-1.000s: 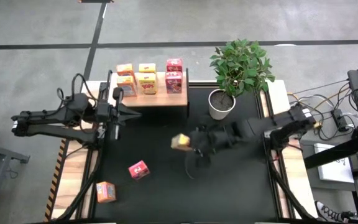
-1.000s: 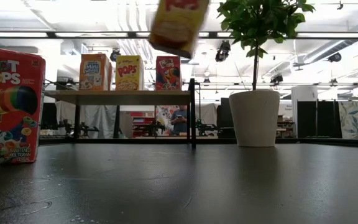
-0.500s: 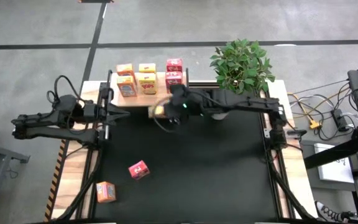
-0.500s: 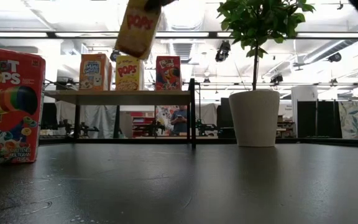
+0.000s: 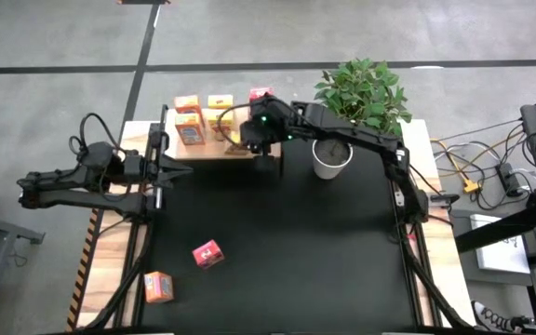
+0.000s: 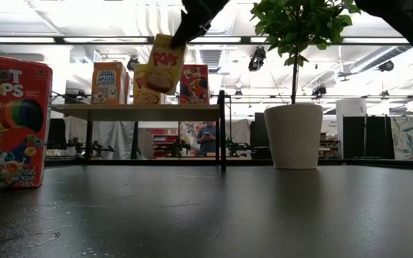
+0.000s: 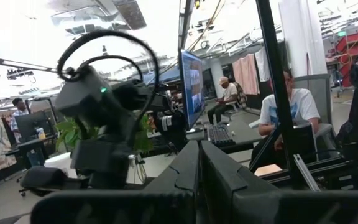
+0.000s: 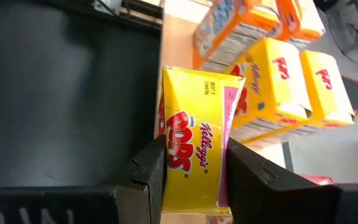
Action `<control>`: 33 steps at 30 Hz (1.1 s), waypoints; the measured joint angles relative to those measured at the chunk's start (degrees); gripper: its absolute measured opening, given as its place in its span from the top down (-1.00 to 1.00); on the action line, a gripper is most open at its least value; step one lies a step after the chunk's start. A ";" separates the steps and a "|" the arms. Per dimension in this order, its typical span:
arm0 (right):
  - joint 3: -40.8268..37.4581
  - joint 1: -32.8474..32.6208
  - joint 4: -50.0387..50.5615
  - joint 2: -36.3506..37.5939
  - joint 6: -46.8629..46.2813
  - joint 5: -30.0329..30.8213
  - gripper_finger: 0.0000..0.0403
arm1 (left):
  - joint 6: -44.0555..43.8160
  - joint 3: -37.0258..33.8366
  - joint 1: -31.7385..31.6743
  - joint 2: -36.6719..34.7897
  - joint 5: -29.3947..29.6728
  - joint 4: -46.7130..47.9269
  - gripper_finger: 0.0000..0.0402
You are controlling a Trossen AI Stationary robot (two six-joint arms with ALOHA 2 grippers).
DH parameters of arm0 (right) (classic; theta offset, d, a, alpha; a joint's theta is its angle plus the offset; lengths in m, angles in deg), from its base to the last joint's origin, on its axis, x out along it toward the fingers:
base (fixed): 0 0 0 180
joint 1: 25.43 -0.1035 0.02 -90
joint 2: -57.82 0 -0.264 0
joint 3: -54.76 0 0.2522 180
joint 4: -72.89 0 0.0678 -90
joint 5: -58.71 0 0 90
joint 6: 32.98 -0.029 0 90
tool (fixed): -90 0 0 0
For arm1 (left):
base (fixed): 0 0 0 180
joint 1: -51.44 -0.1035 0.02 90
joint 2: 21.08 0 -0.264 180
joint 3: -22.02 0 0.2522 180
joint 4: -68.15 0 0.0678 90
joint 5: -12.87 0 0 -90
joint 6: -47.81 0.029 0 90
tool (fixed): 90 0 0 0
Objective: Stack cereal on shelf
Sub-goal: Put the bottom yellow cereal box on the shelf
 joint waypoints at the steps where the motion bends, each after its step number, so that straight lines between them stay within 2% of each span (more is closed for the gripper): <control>1: 0.00 0.41 0.09 0.00 0.01 -0.02 0.40 | 0.02 0.00 0.00 0.08 0.00 -0.02 1.00; 9: 0.00 1.94 0.56 0.00 1.01 -3.56 0.40 | 1.24 0.00 0.00 0.06 0.01 0.00 1.00; 17: -0.44 2.03 1.55 -0.69 1.95 -3.59 0.40 | 1.27 0.00 0.00 0.13 0.01 -0.01 1.00; 21: -0.46 2.03 0.99 -1.54 1.94 -1.44 0.39 | 1.27 0.00 0.00 0.10 0.00 0.00 1.00; 33: -0.50 2.66 -0.54 -2.64 1.97 -1.06 0.07 | 1.28 0.00 0.00 0.04 0.00 0.00 1.00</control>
